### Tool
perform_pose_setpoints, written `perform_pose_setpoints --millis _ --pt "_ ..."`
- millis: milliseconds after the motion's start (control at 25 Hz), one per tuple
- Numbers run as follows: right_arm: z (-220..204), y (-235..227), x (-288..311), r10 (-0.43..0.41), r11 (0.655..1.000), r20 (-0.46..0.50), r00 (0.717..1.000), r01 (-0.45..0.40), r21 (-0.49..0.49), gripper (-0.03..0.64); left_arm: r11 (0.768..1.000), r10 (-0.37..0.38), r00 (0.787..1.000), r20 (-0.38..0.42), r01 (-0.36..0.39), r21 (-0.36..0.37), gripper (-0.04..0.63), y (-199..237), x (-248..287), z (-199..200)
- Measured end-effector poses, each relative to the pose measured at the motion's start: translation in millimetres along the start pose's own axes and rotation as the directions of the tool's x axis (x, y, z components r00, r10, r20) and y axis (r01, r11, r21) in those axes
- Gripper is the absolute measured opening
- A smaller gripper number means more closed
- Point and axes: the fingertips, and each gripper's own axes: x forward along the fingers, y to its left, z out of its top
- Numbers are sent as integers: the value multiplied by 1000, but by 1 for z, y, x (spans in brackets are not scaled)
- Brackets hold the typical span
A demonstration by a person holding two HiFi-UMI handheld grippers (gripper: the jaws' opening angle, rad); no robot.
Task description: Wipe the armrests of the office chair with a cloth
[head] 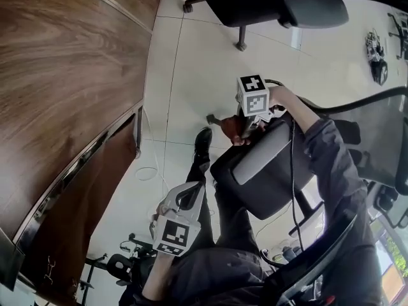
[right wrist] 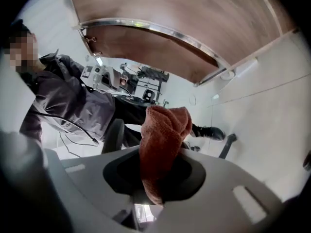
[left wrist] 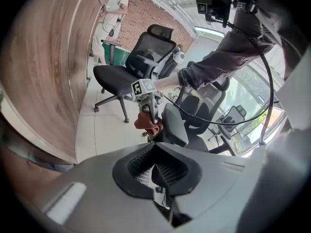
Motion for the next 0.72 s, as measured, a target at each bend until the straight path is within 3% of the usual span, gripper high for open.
perform_pose_setpoints --millis 80,240,480,560,720 --pt "-16 -22 15 -18 999 -62 998 21 41 91 1000 -1 1000 -6 1 -6 11 1 1 -4" --pt "-41 -84 28 -153 979 -90 984 163 126 91 1000 3 1000 -15 -3 -12 11 3 0 -7" --pt "-57 -135 32 -348 917 -108 931 362 166 91 1000 7 1000 -28 -8 -17 11 5 0 -12" --pt "-55 -131 37 -360 915 -110 926 374 151 91 1000 4 1000 -30 -4 -8 11 3 -2 -12" --pt "-39 -96 34 -277 952 -90 957 286 111 91 1000 4 1000 -15 -4 16 11 2 -6 -2"
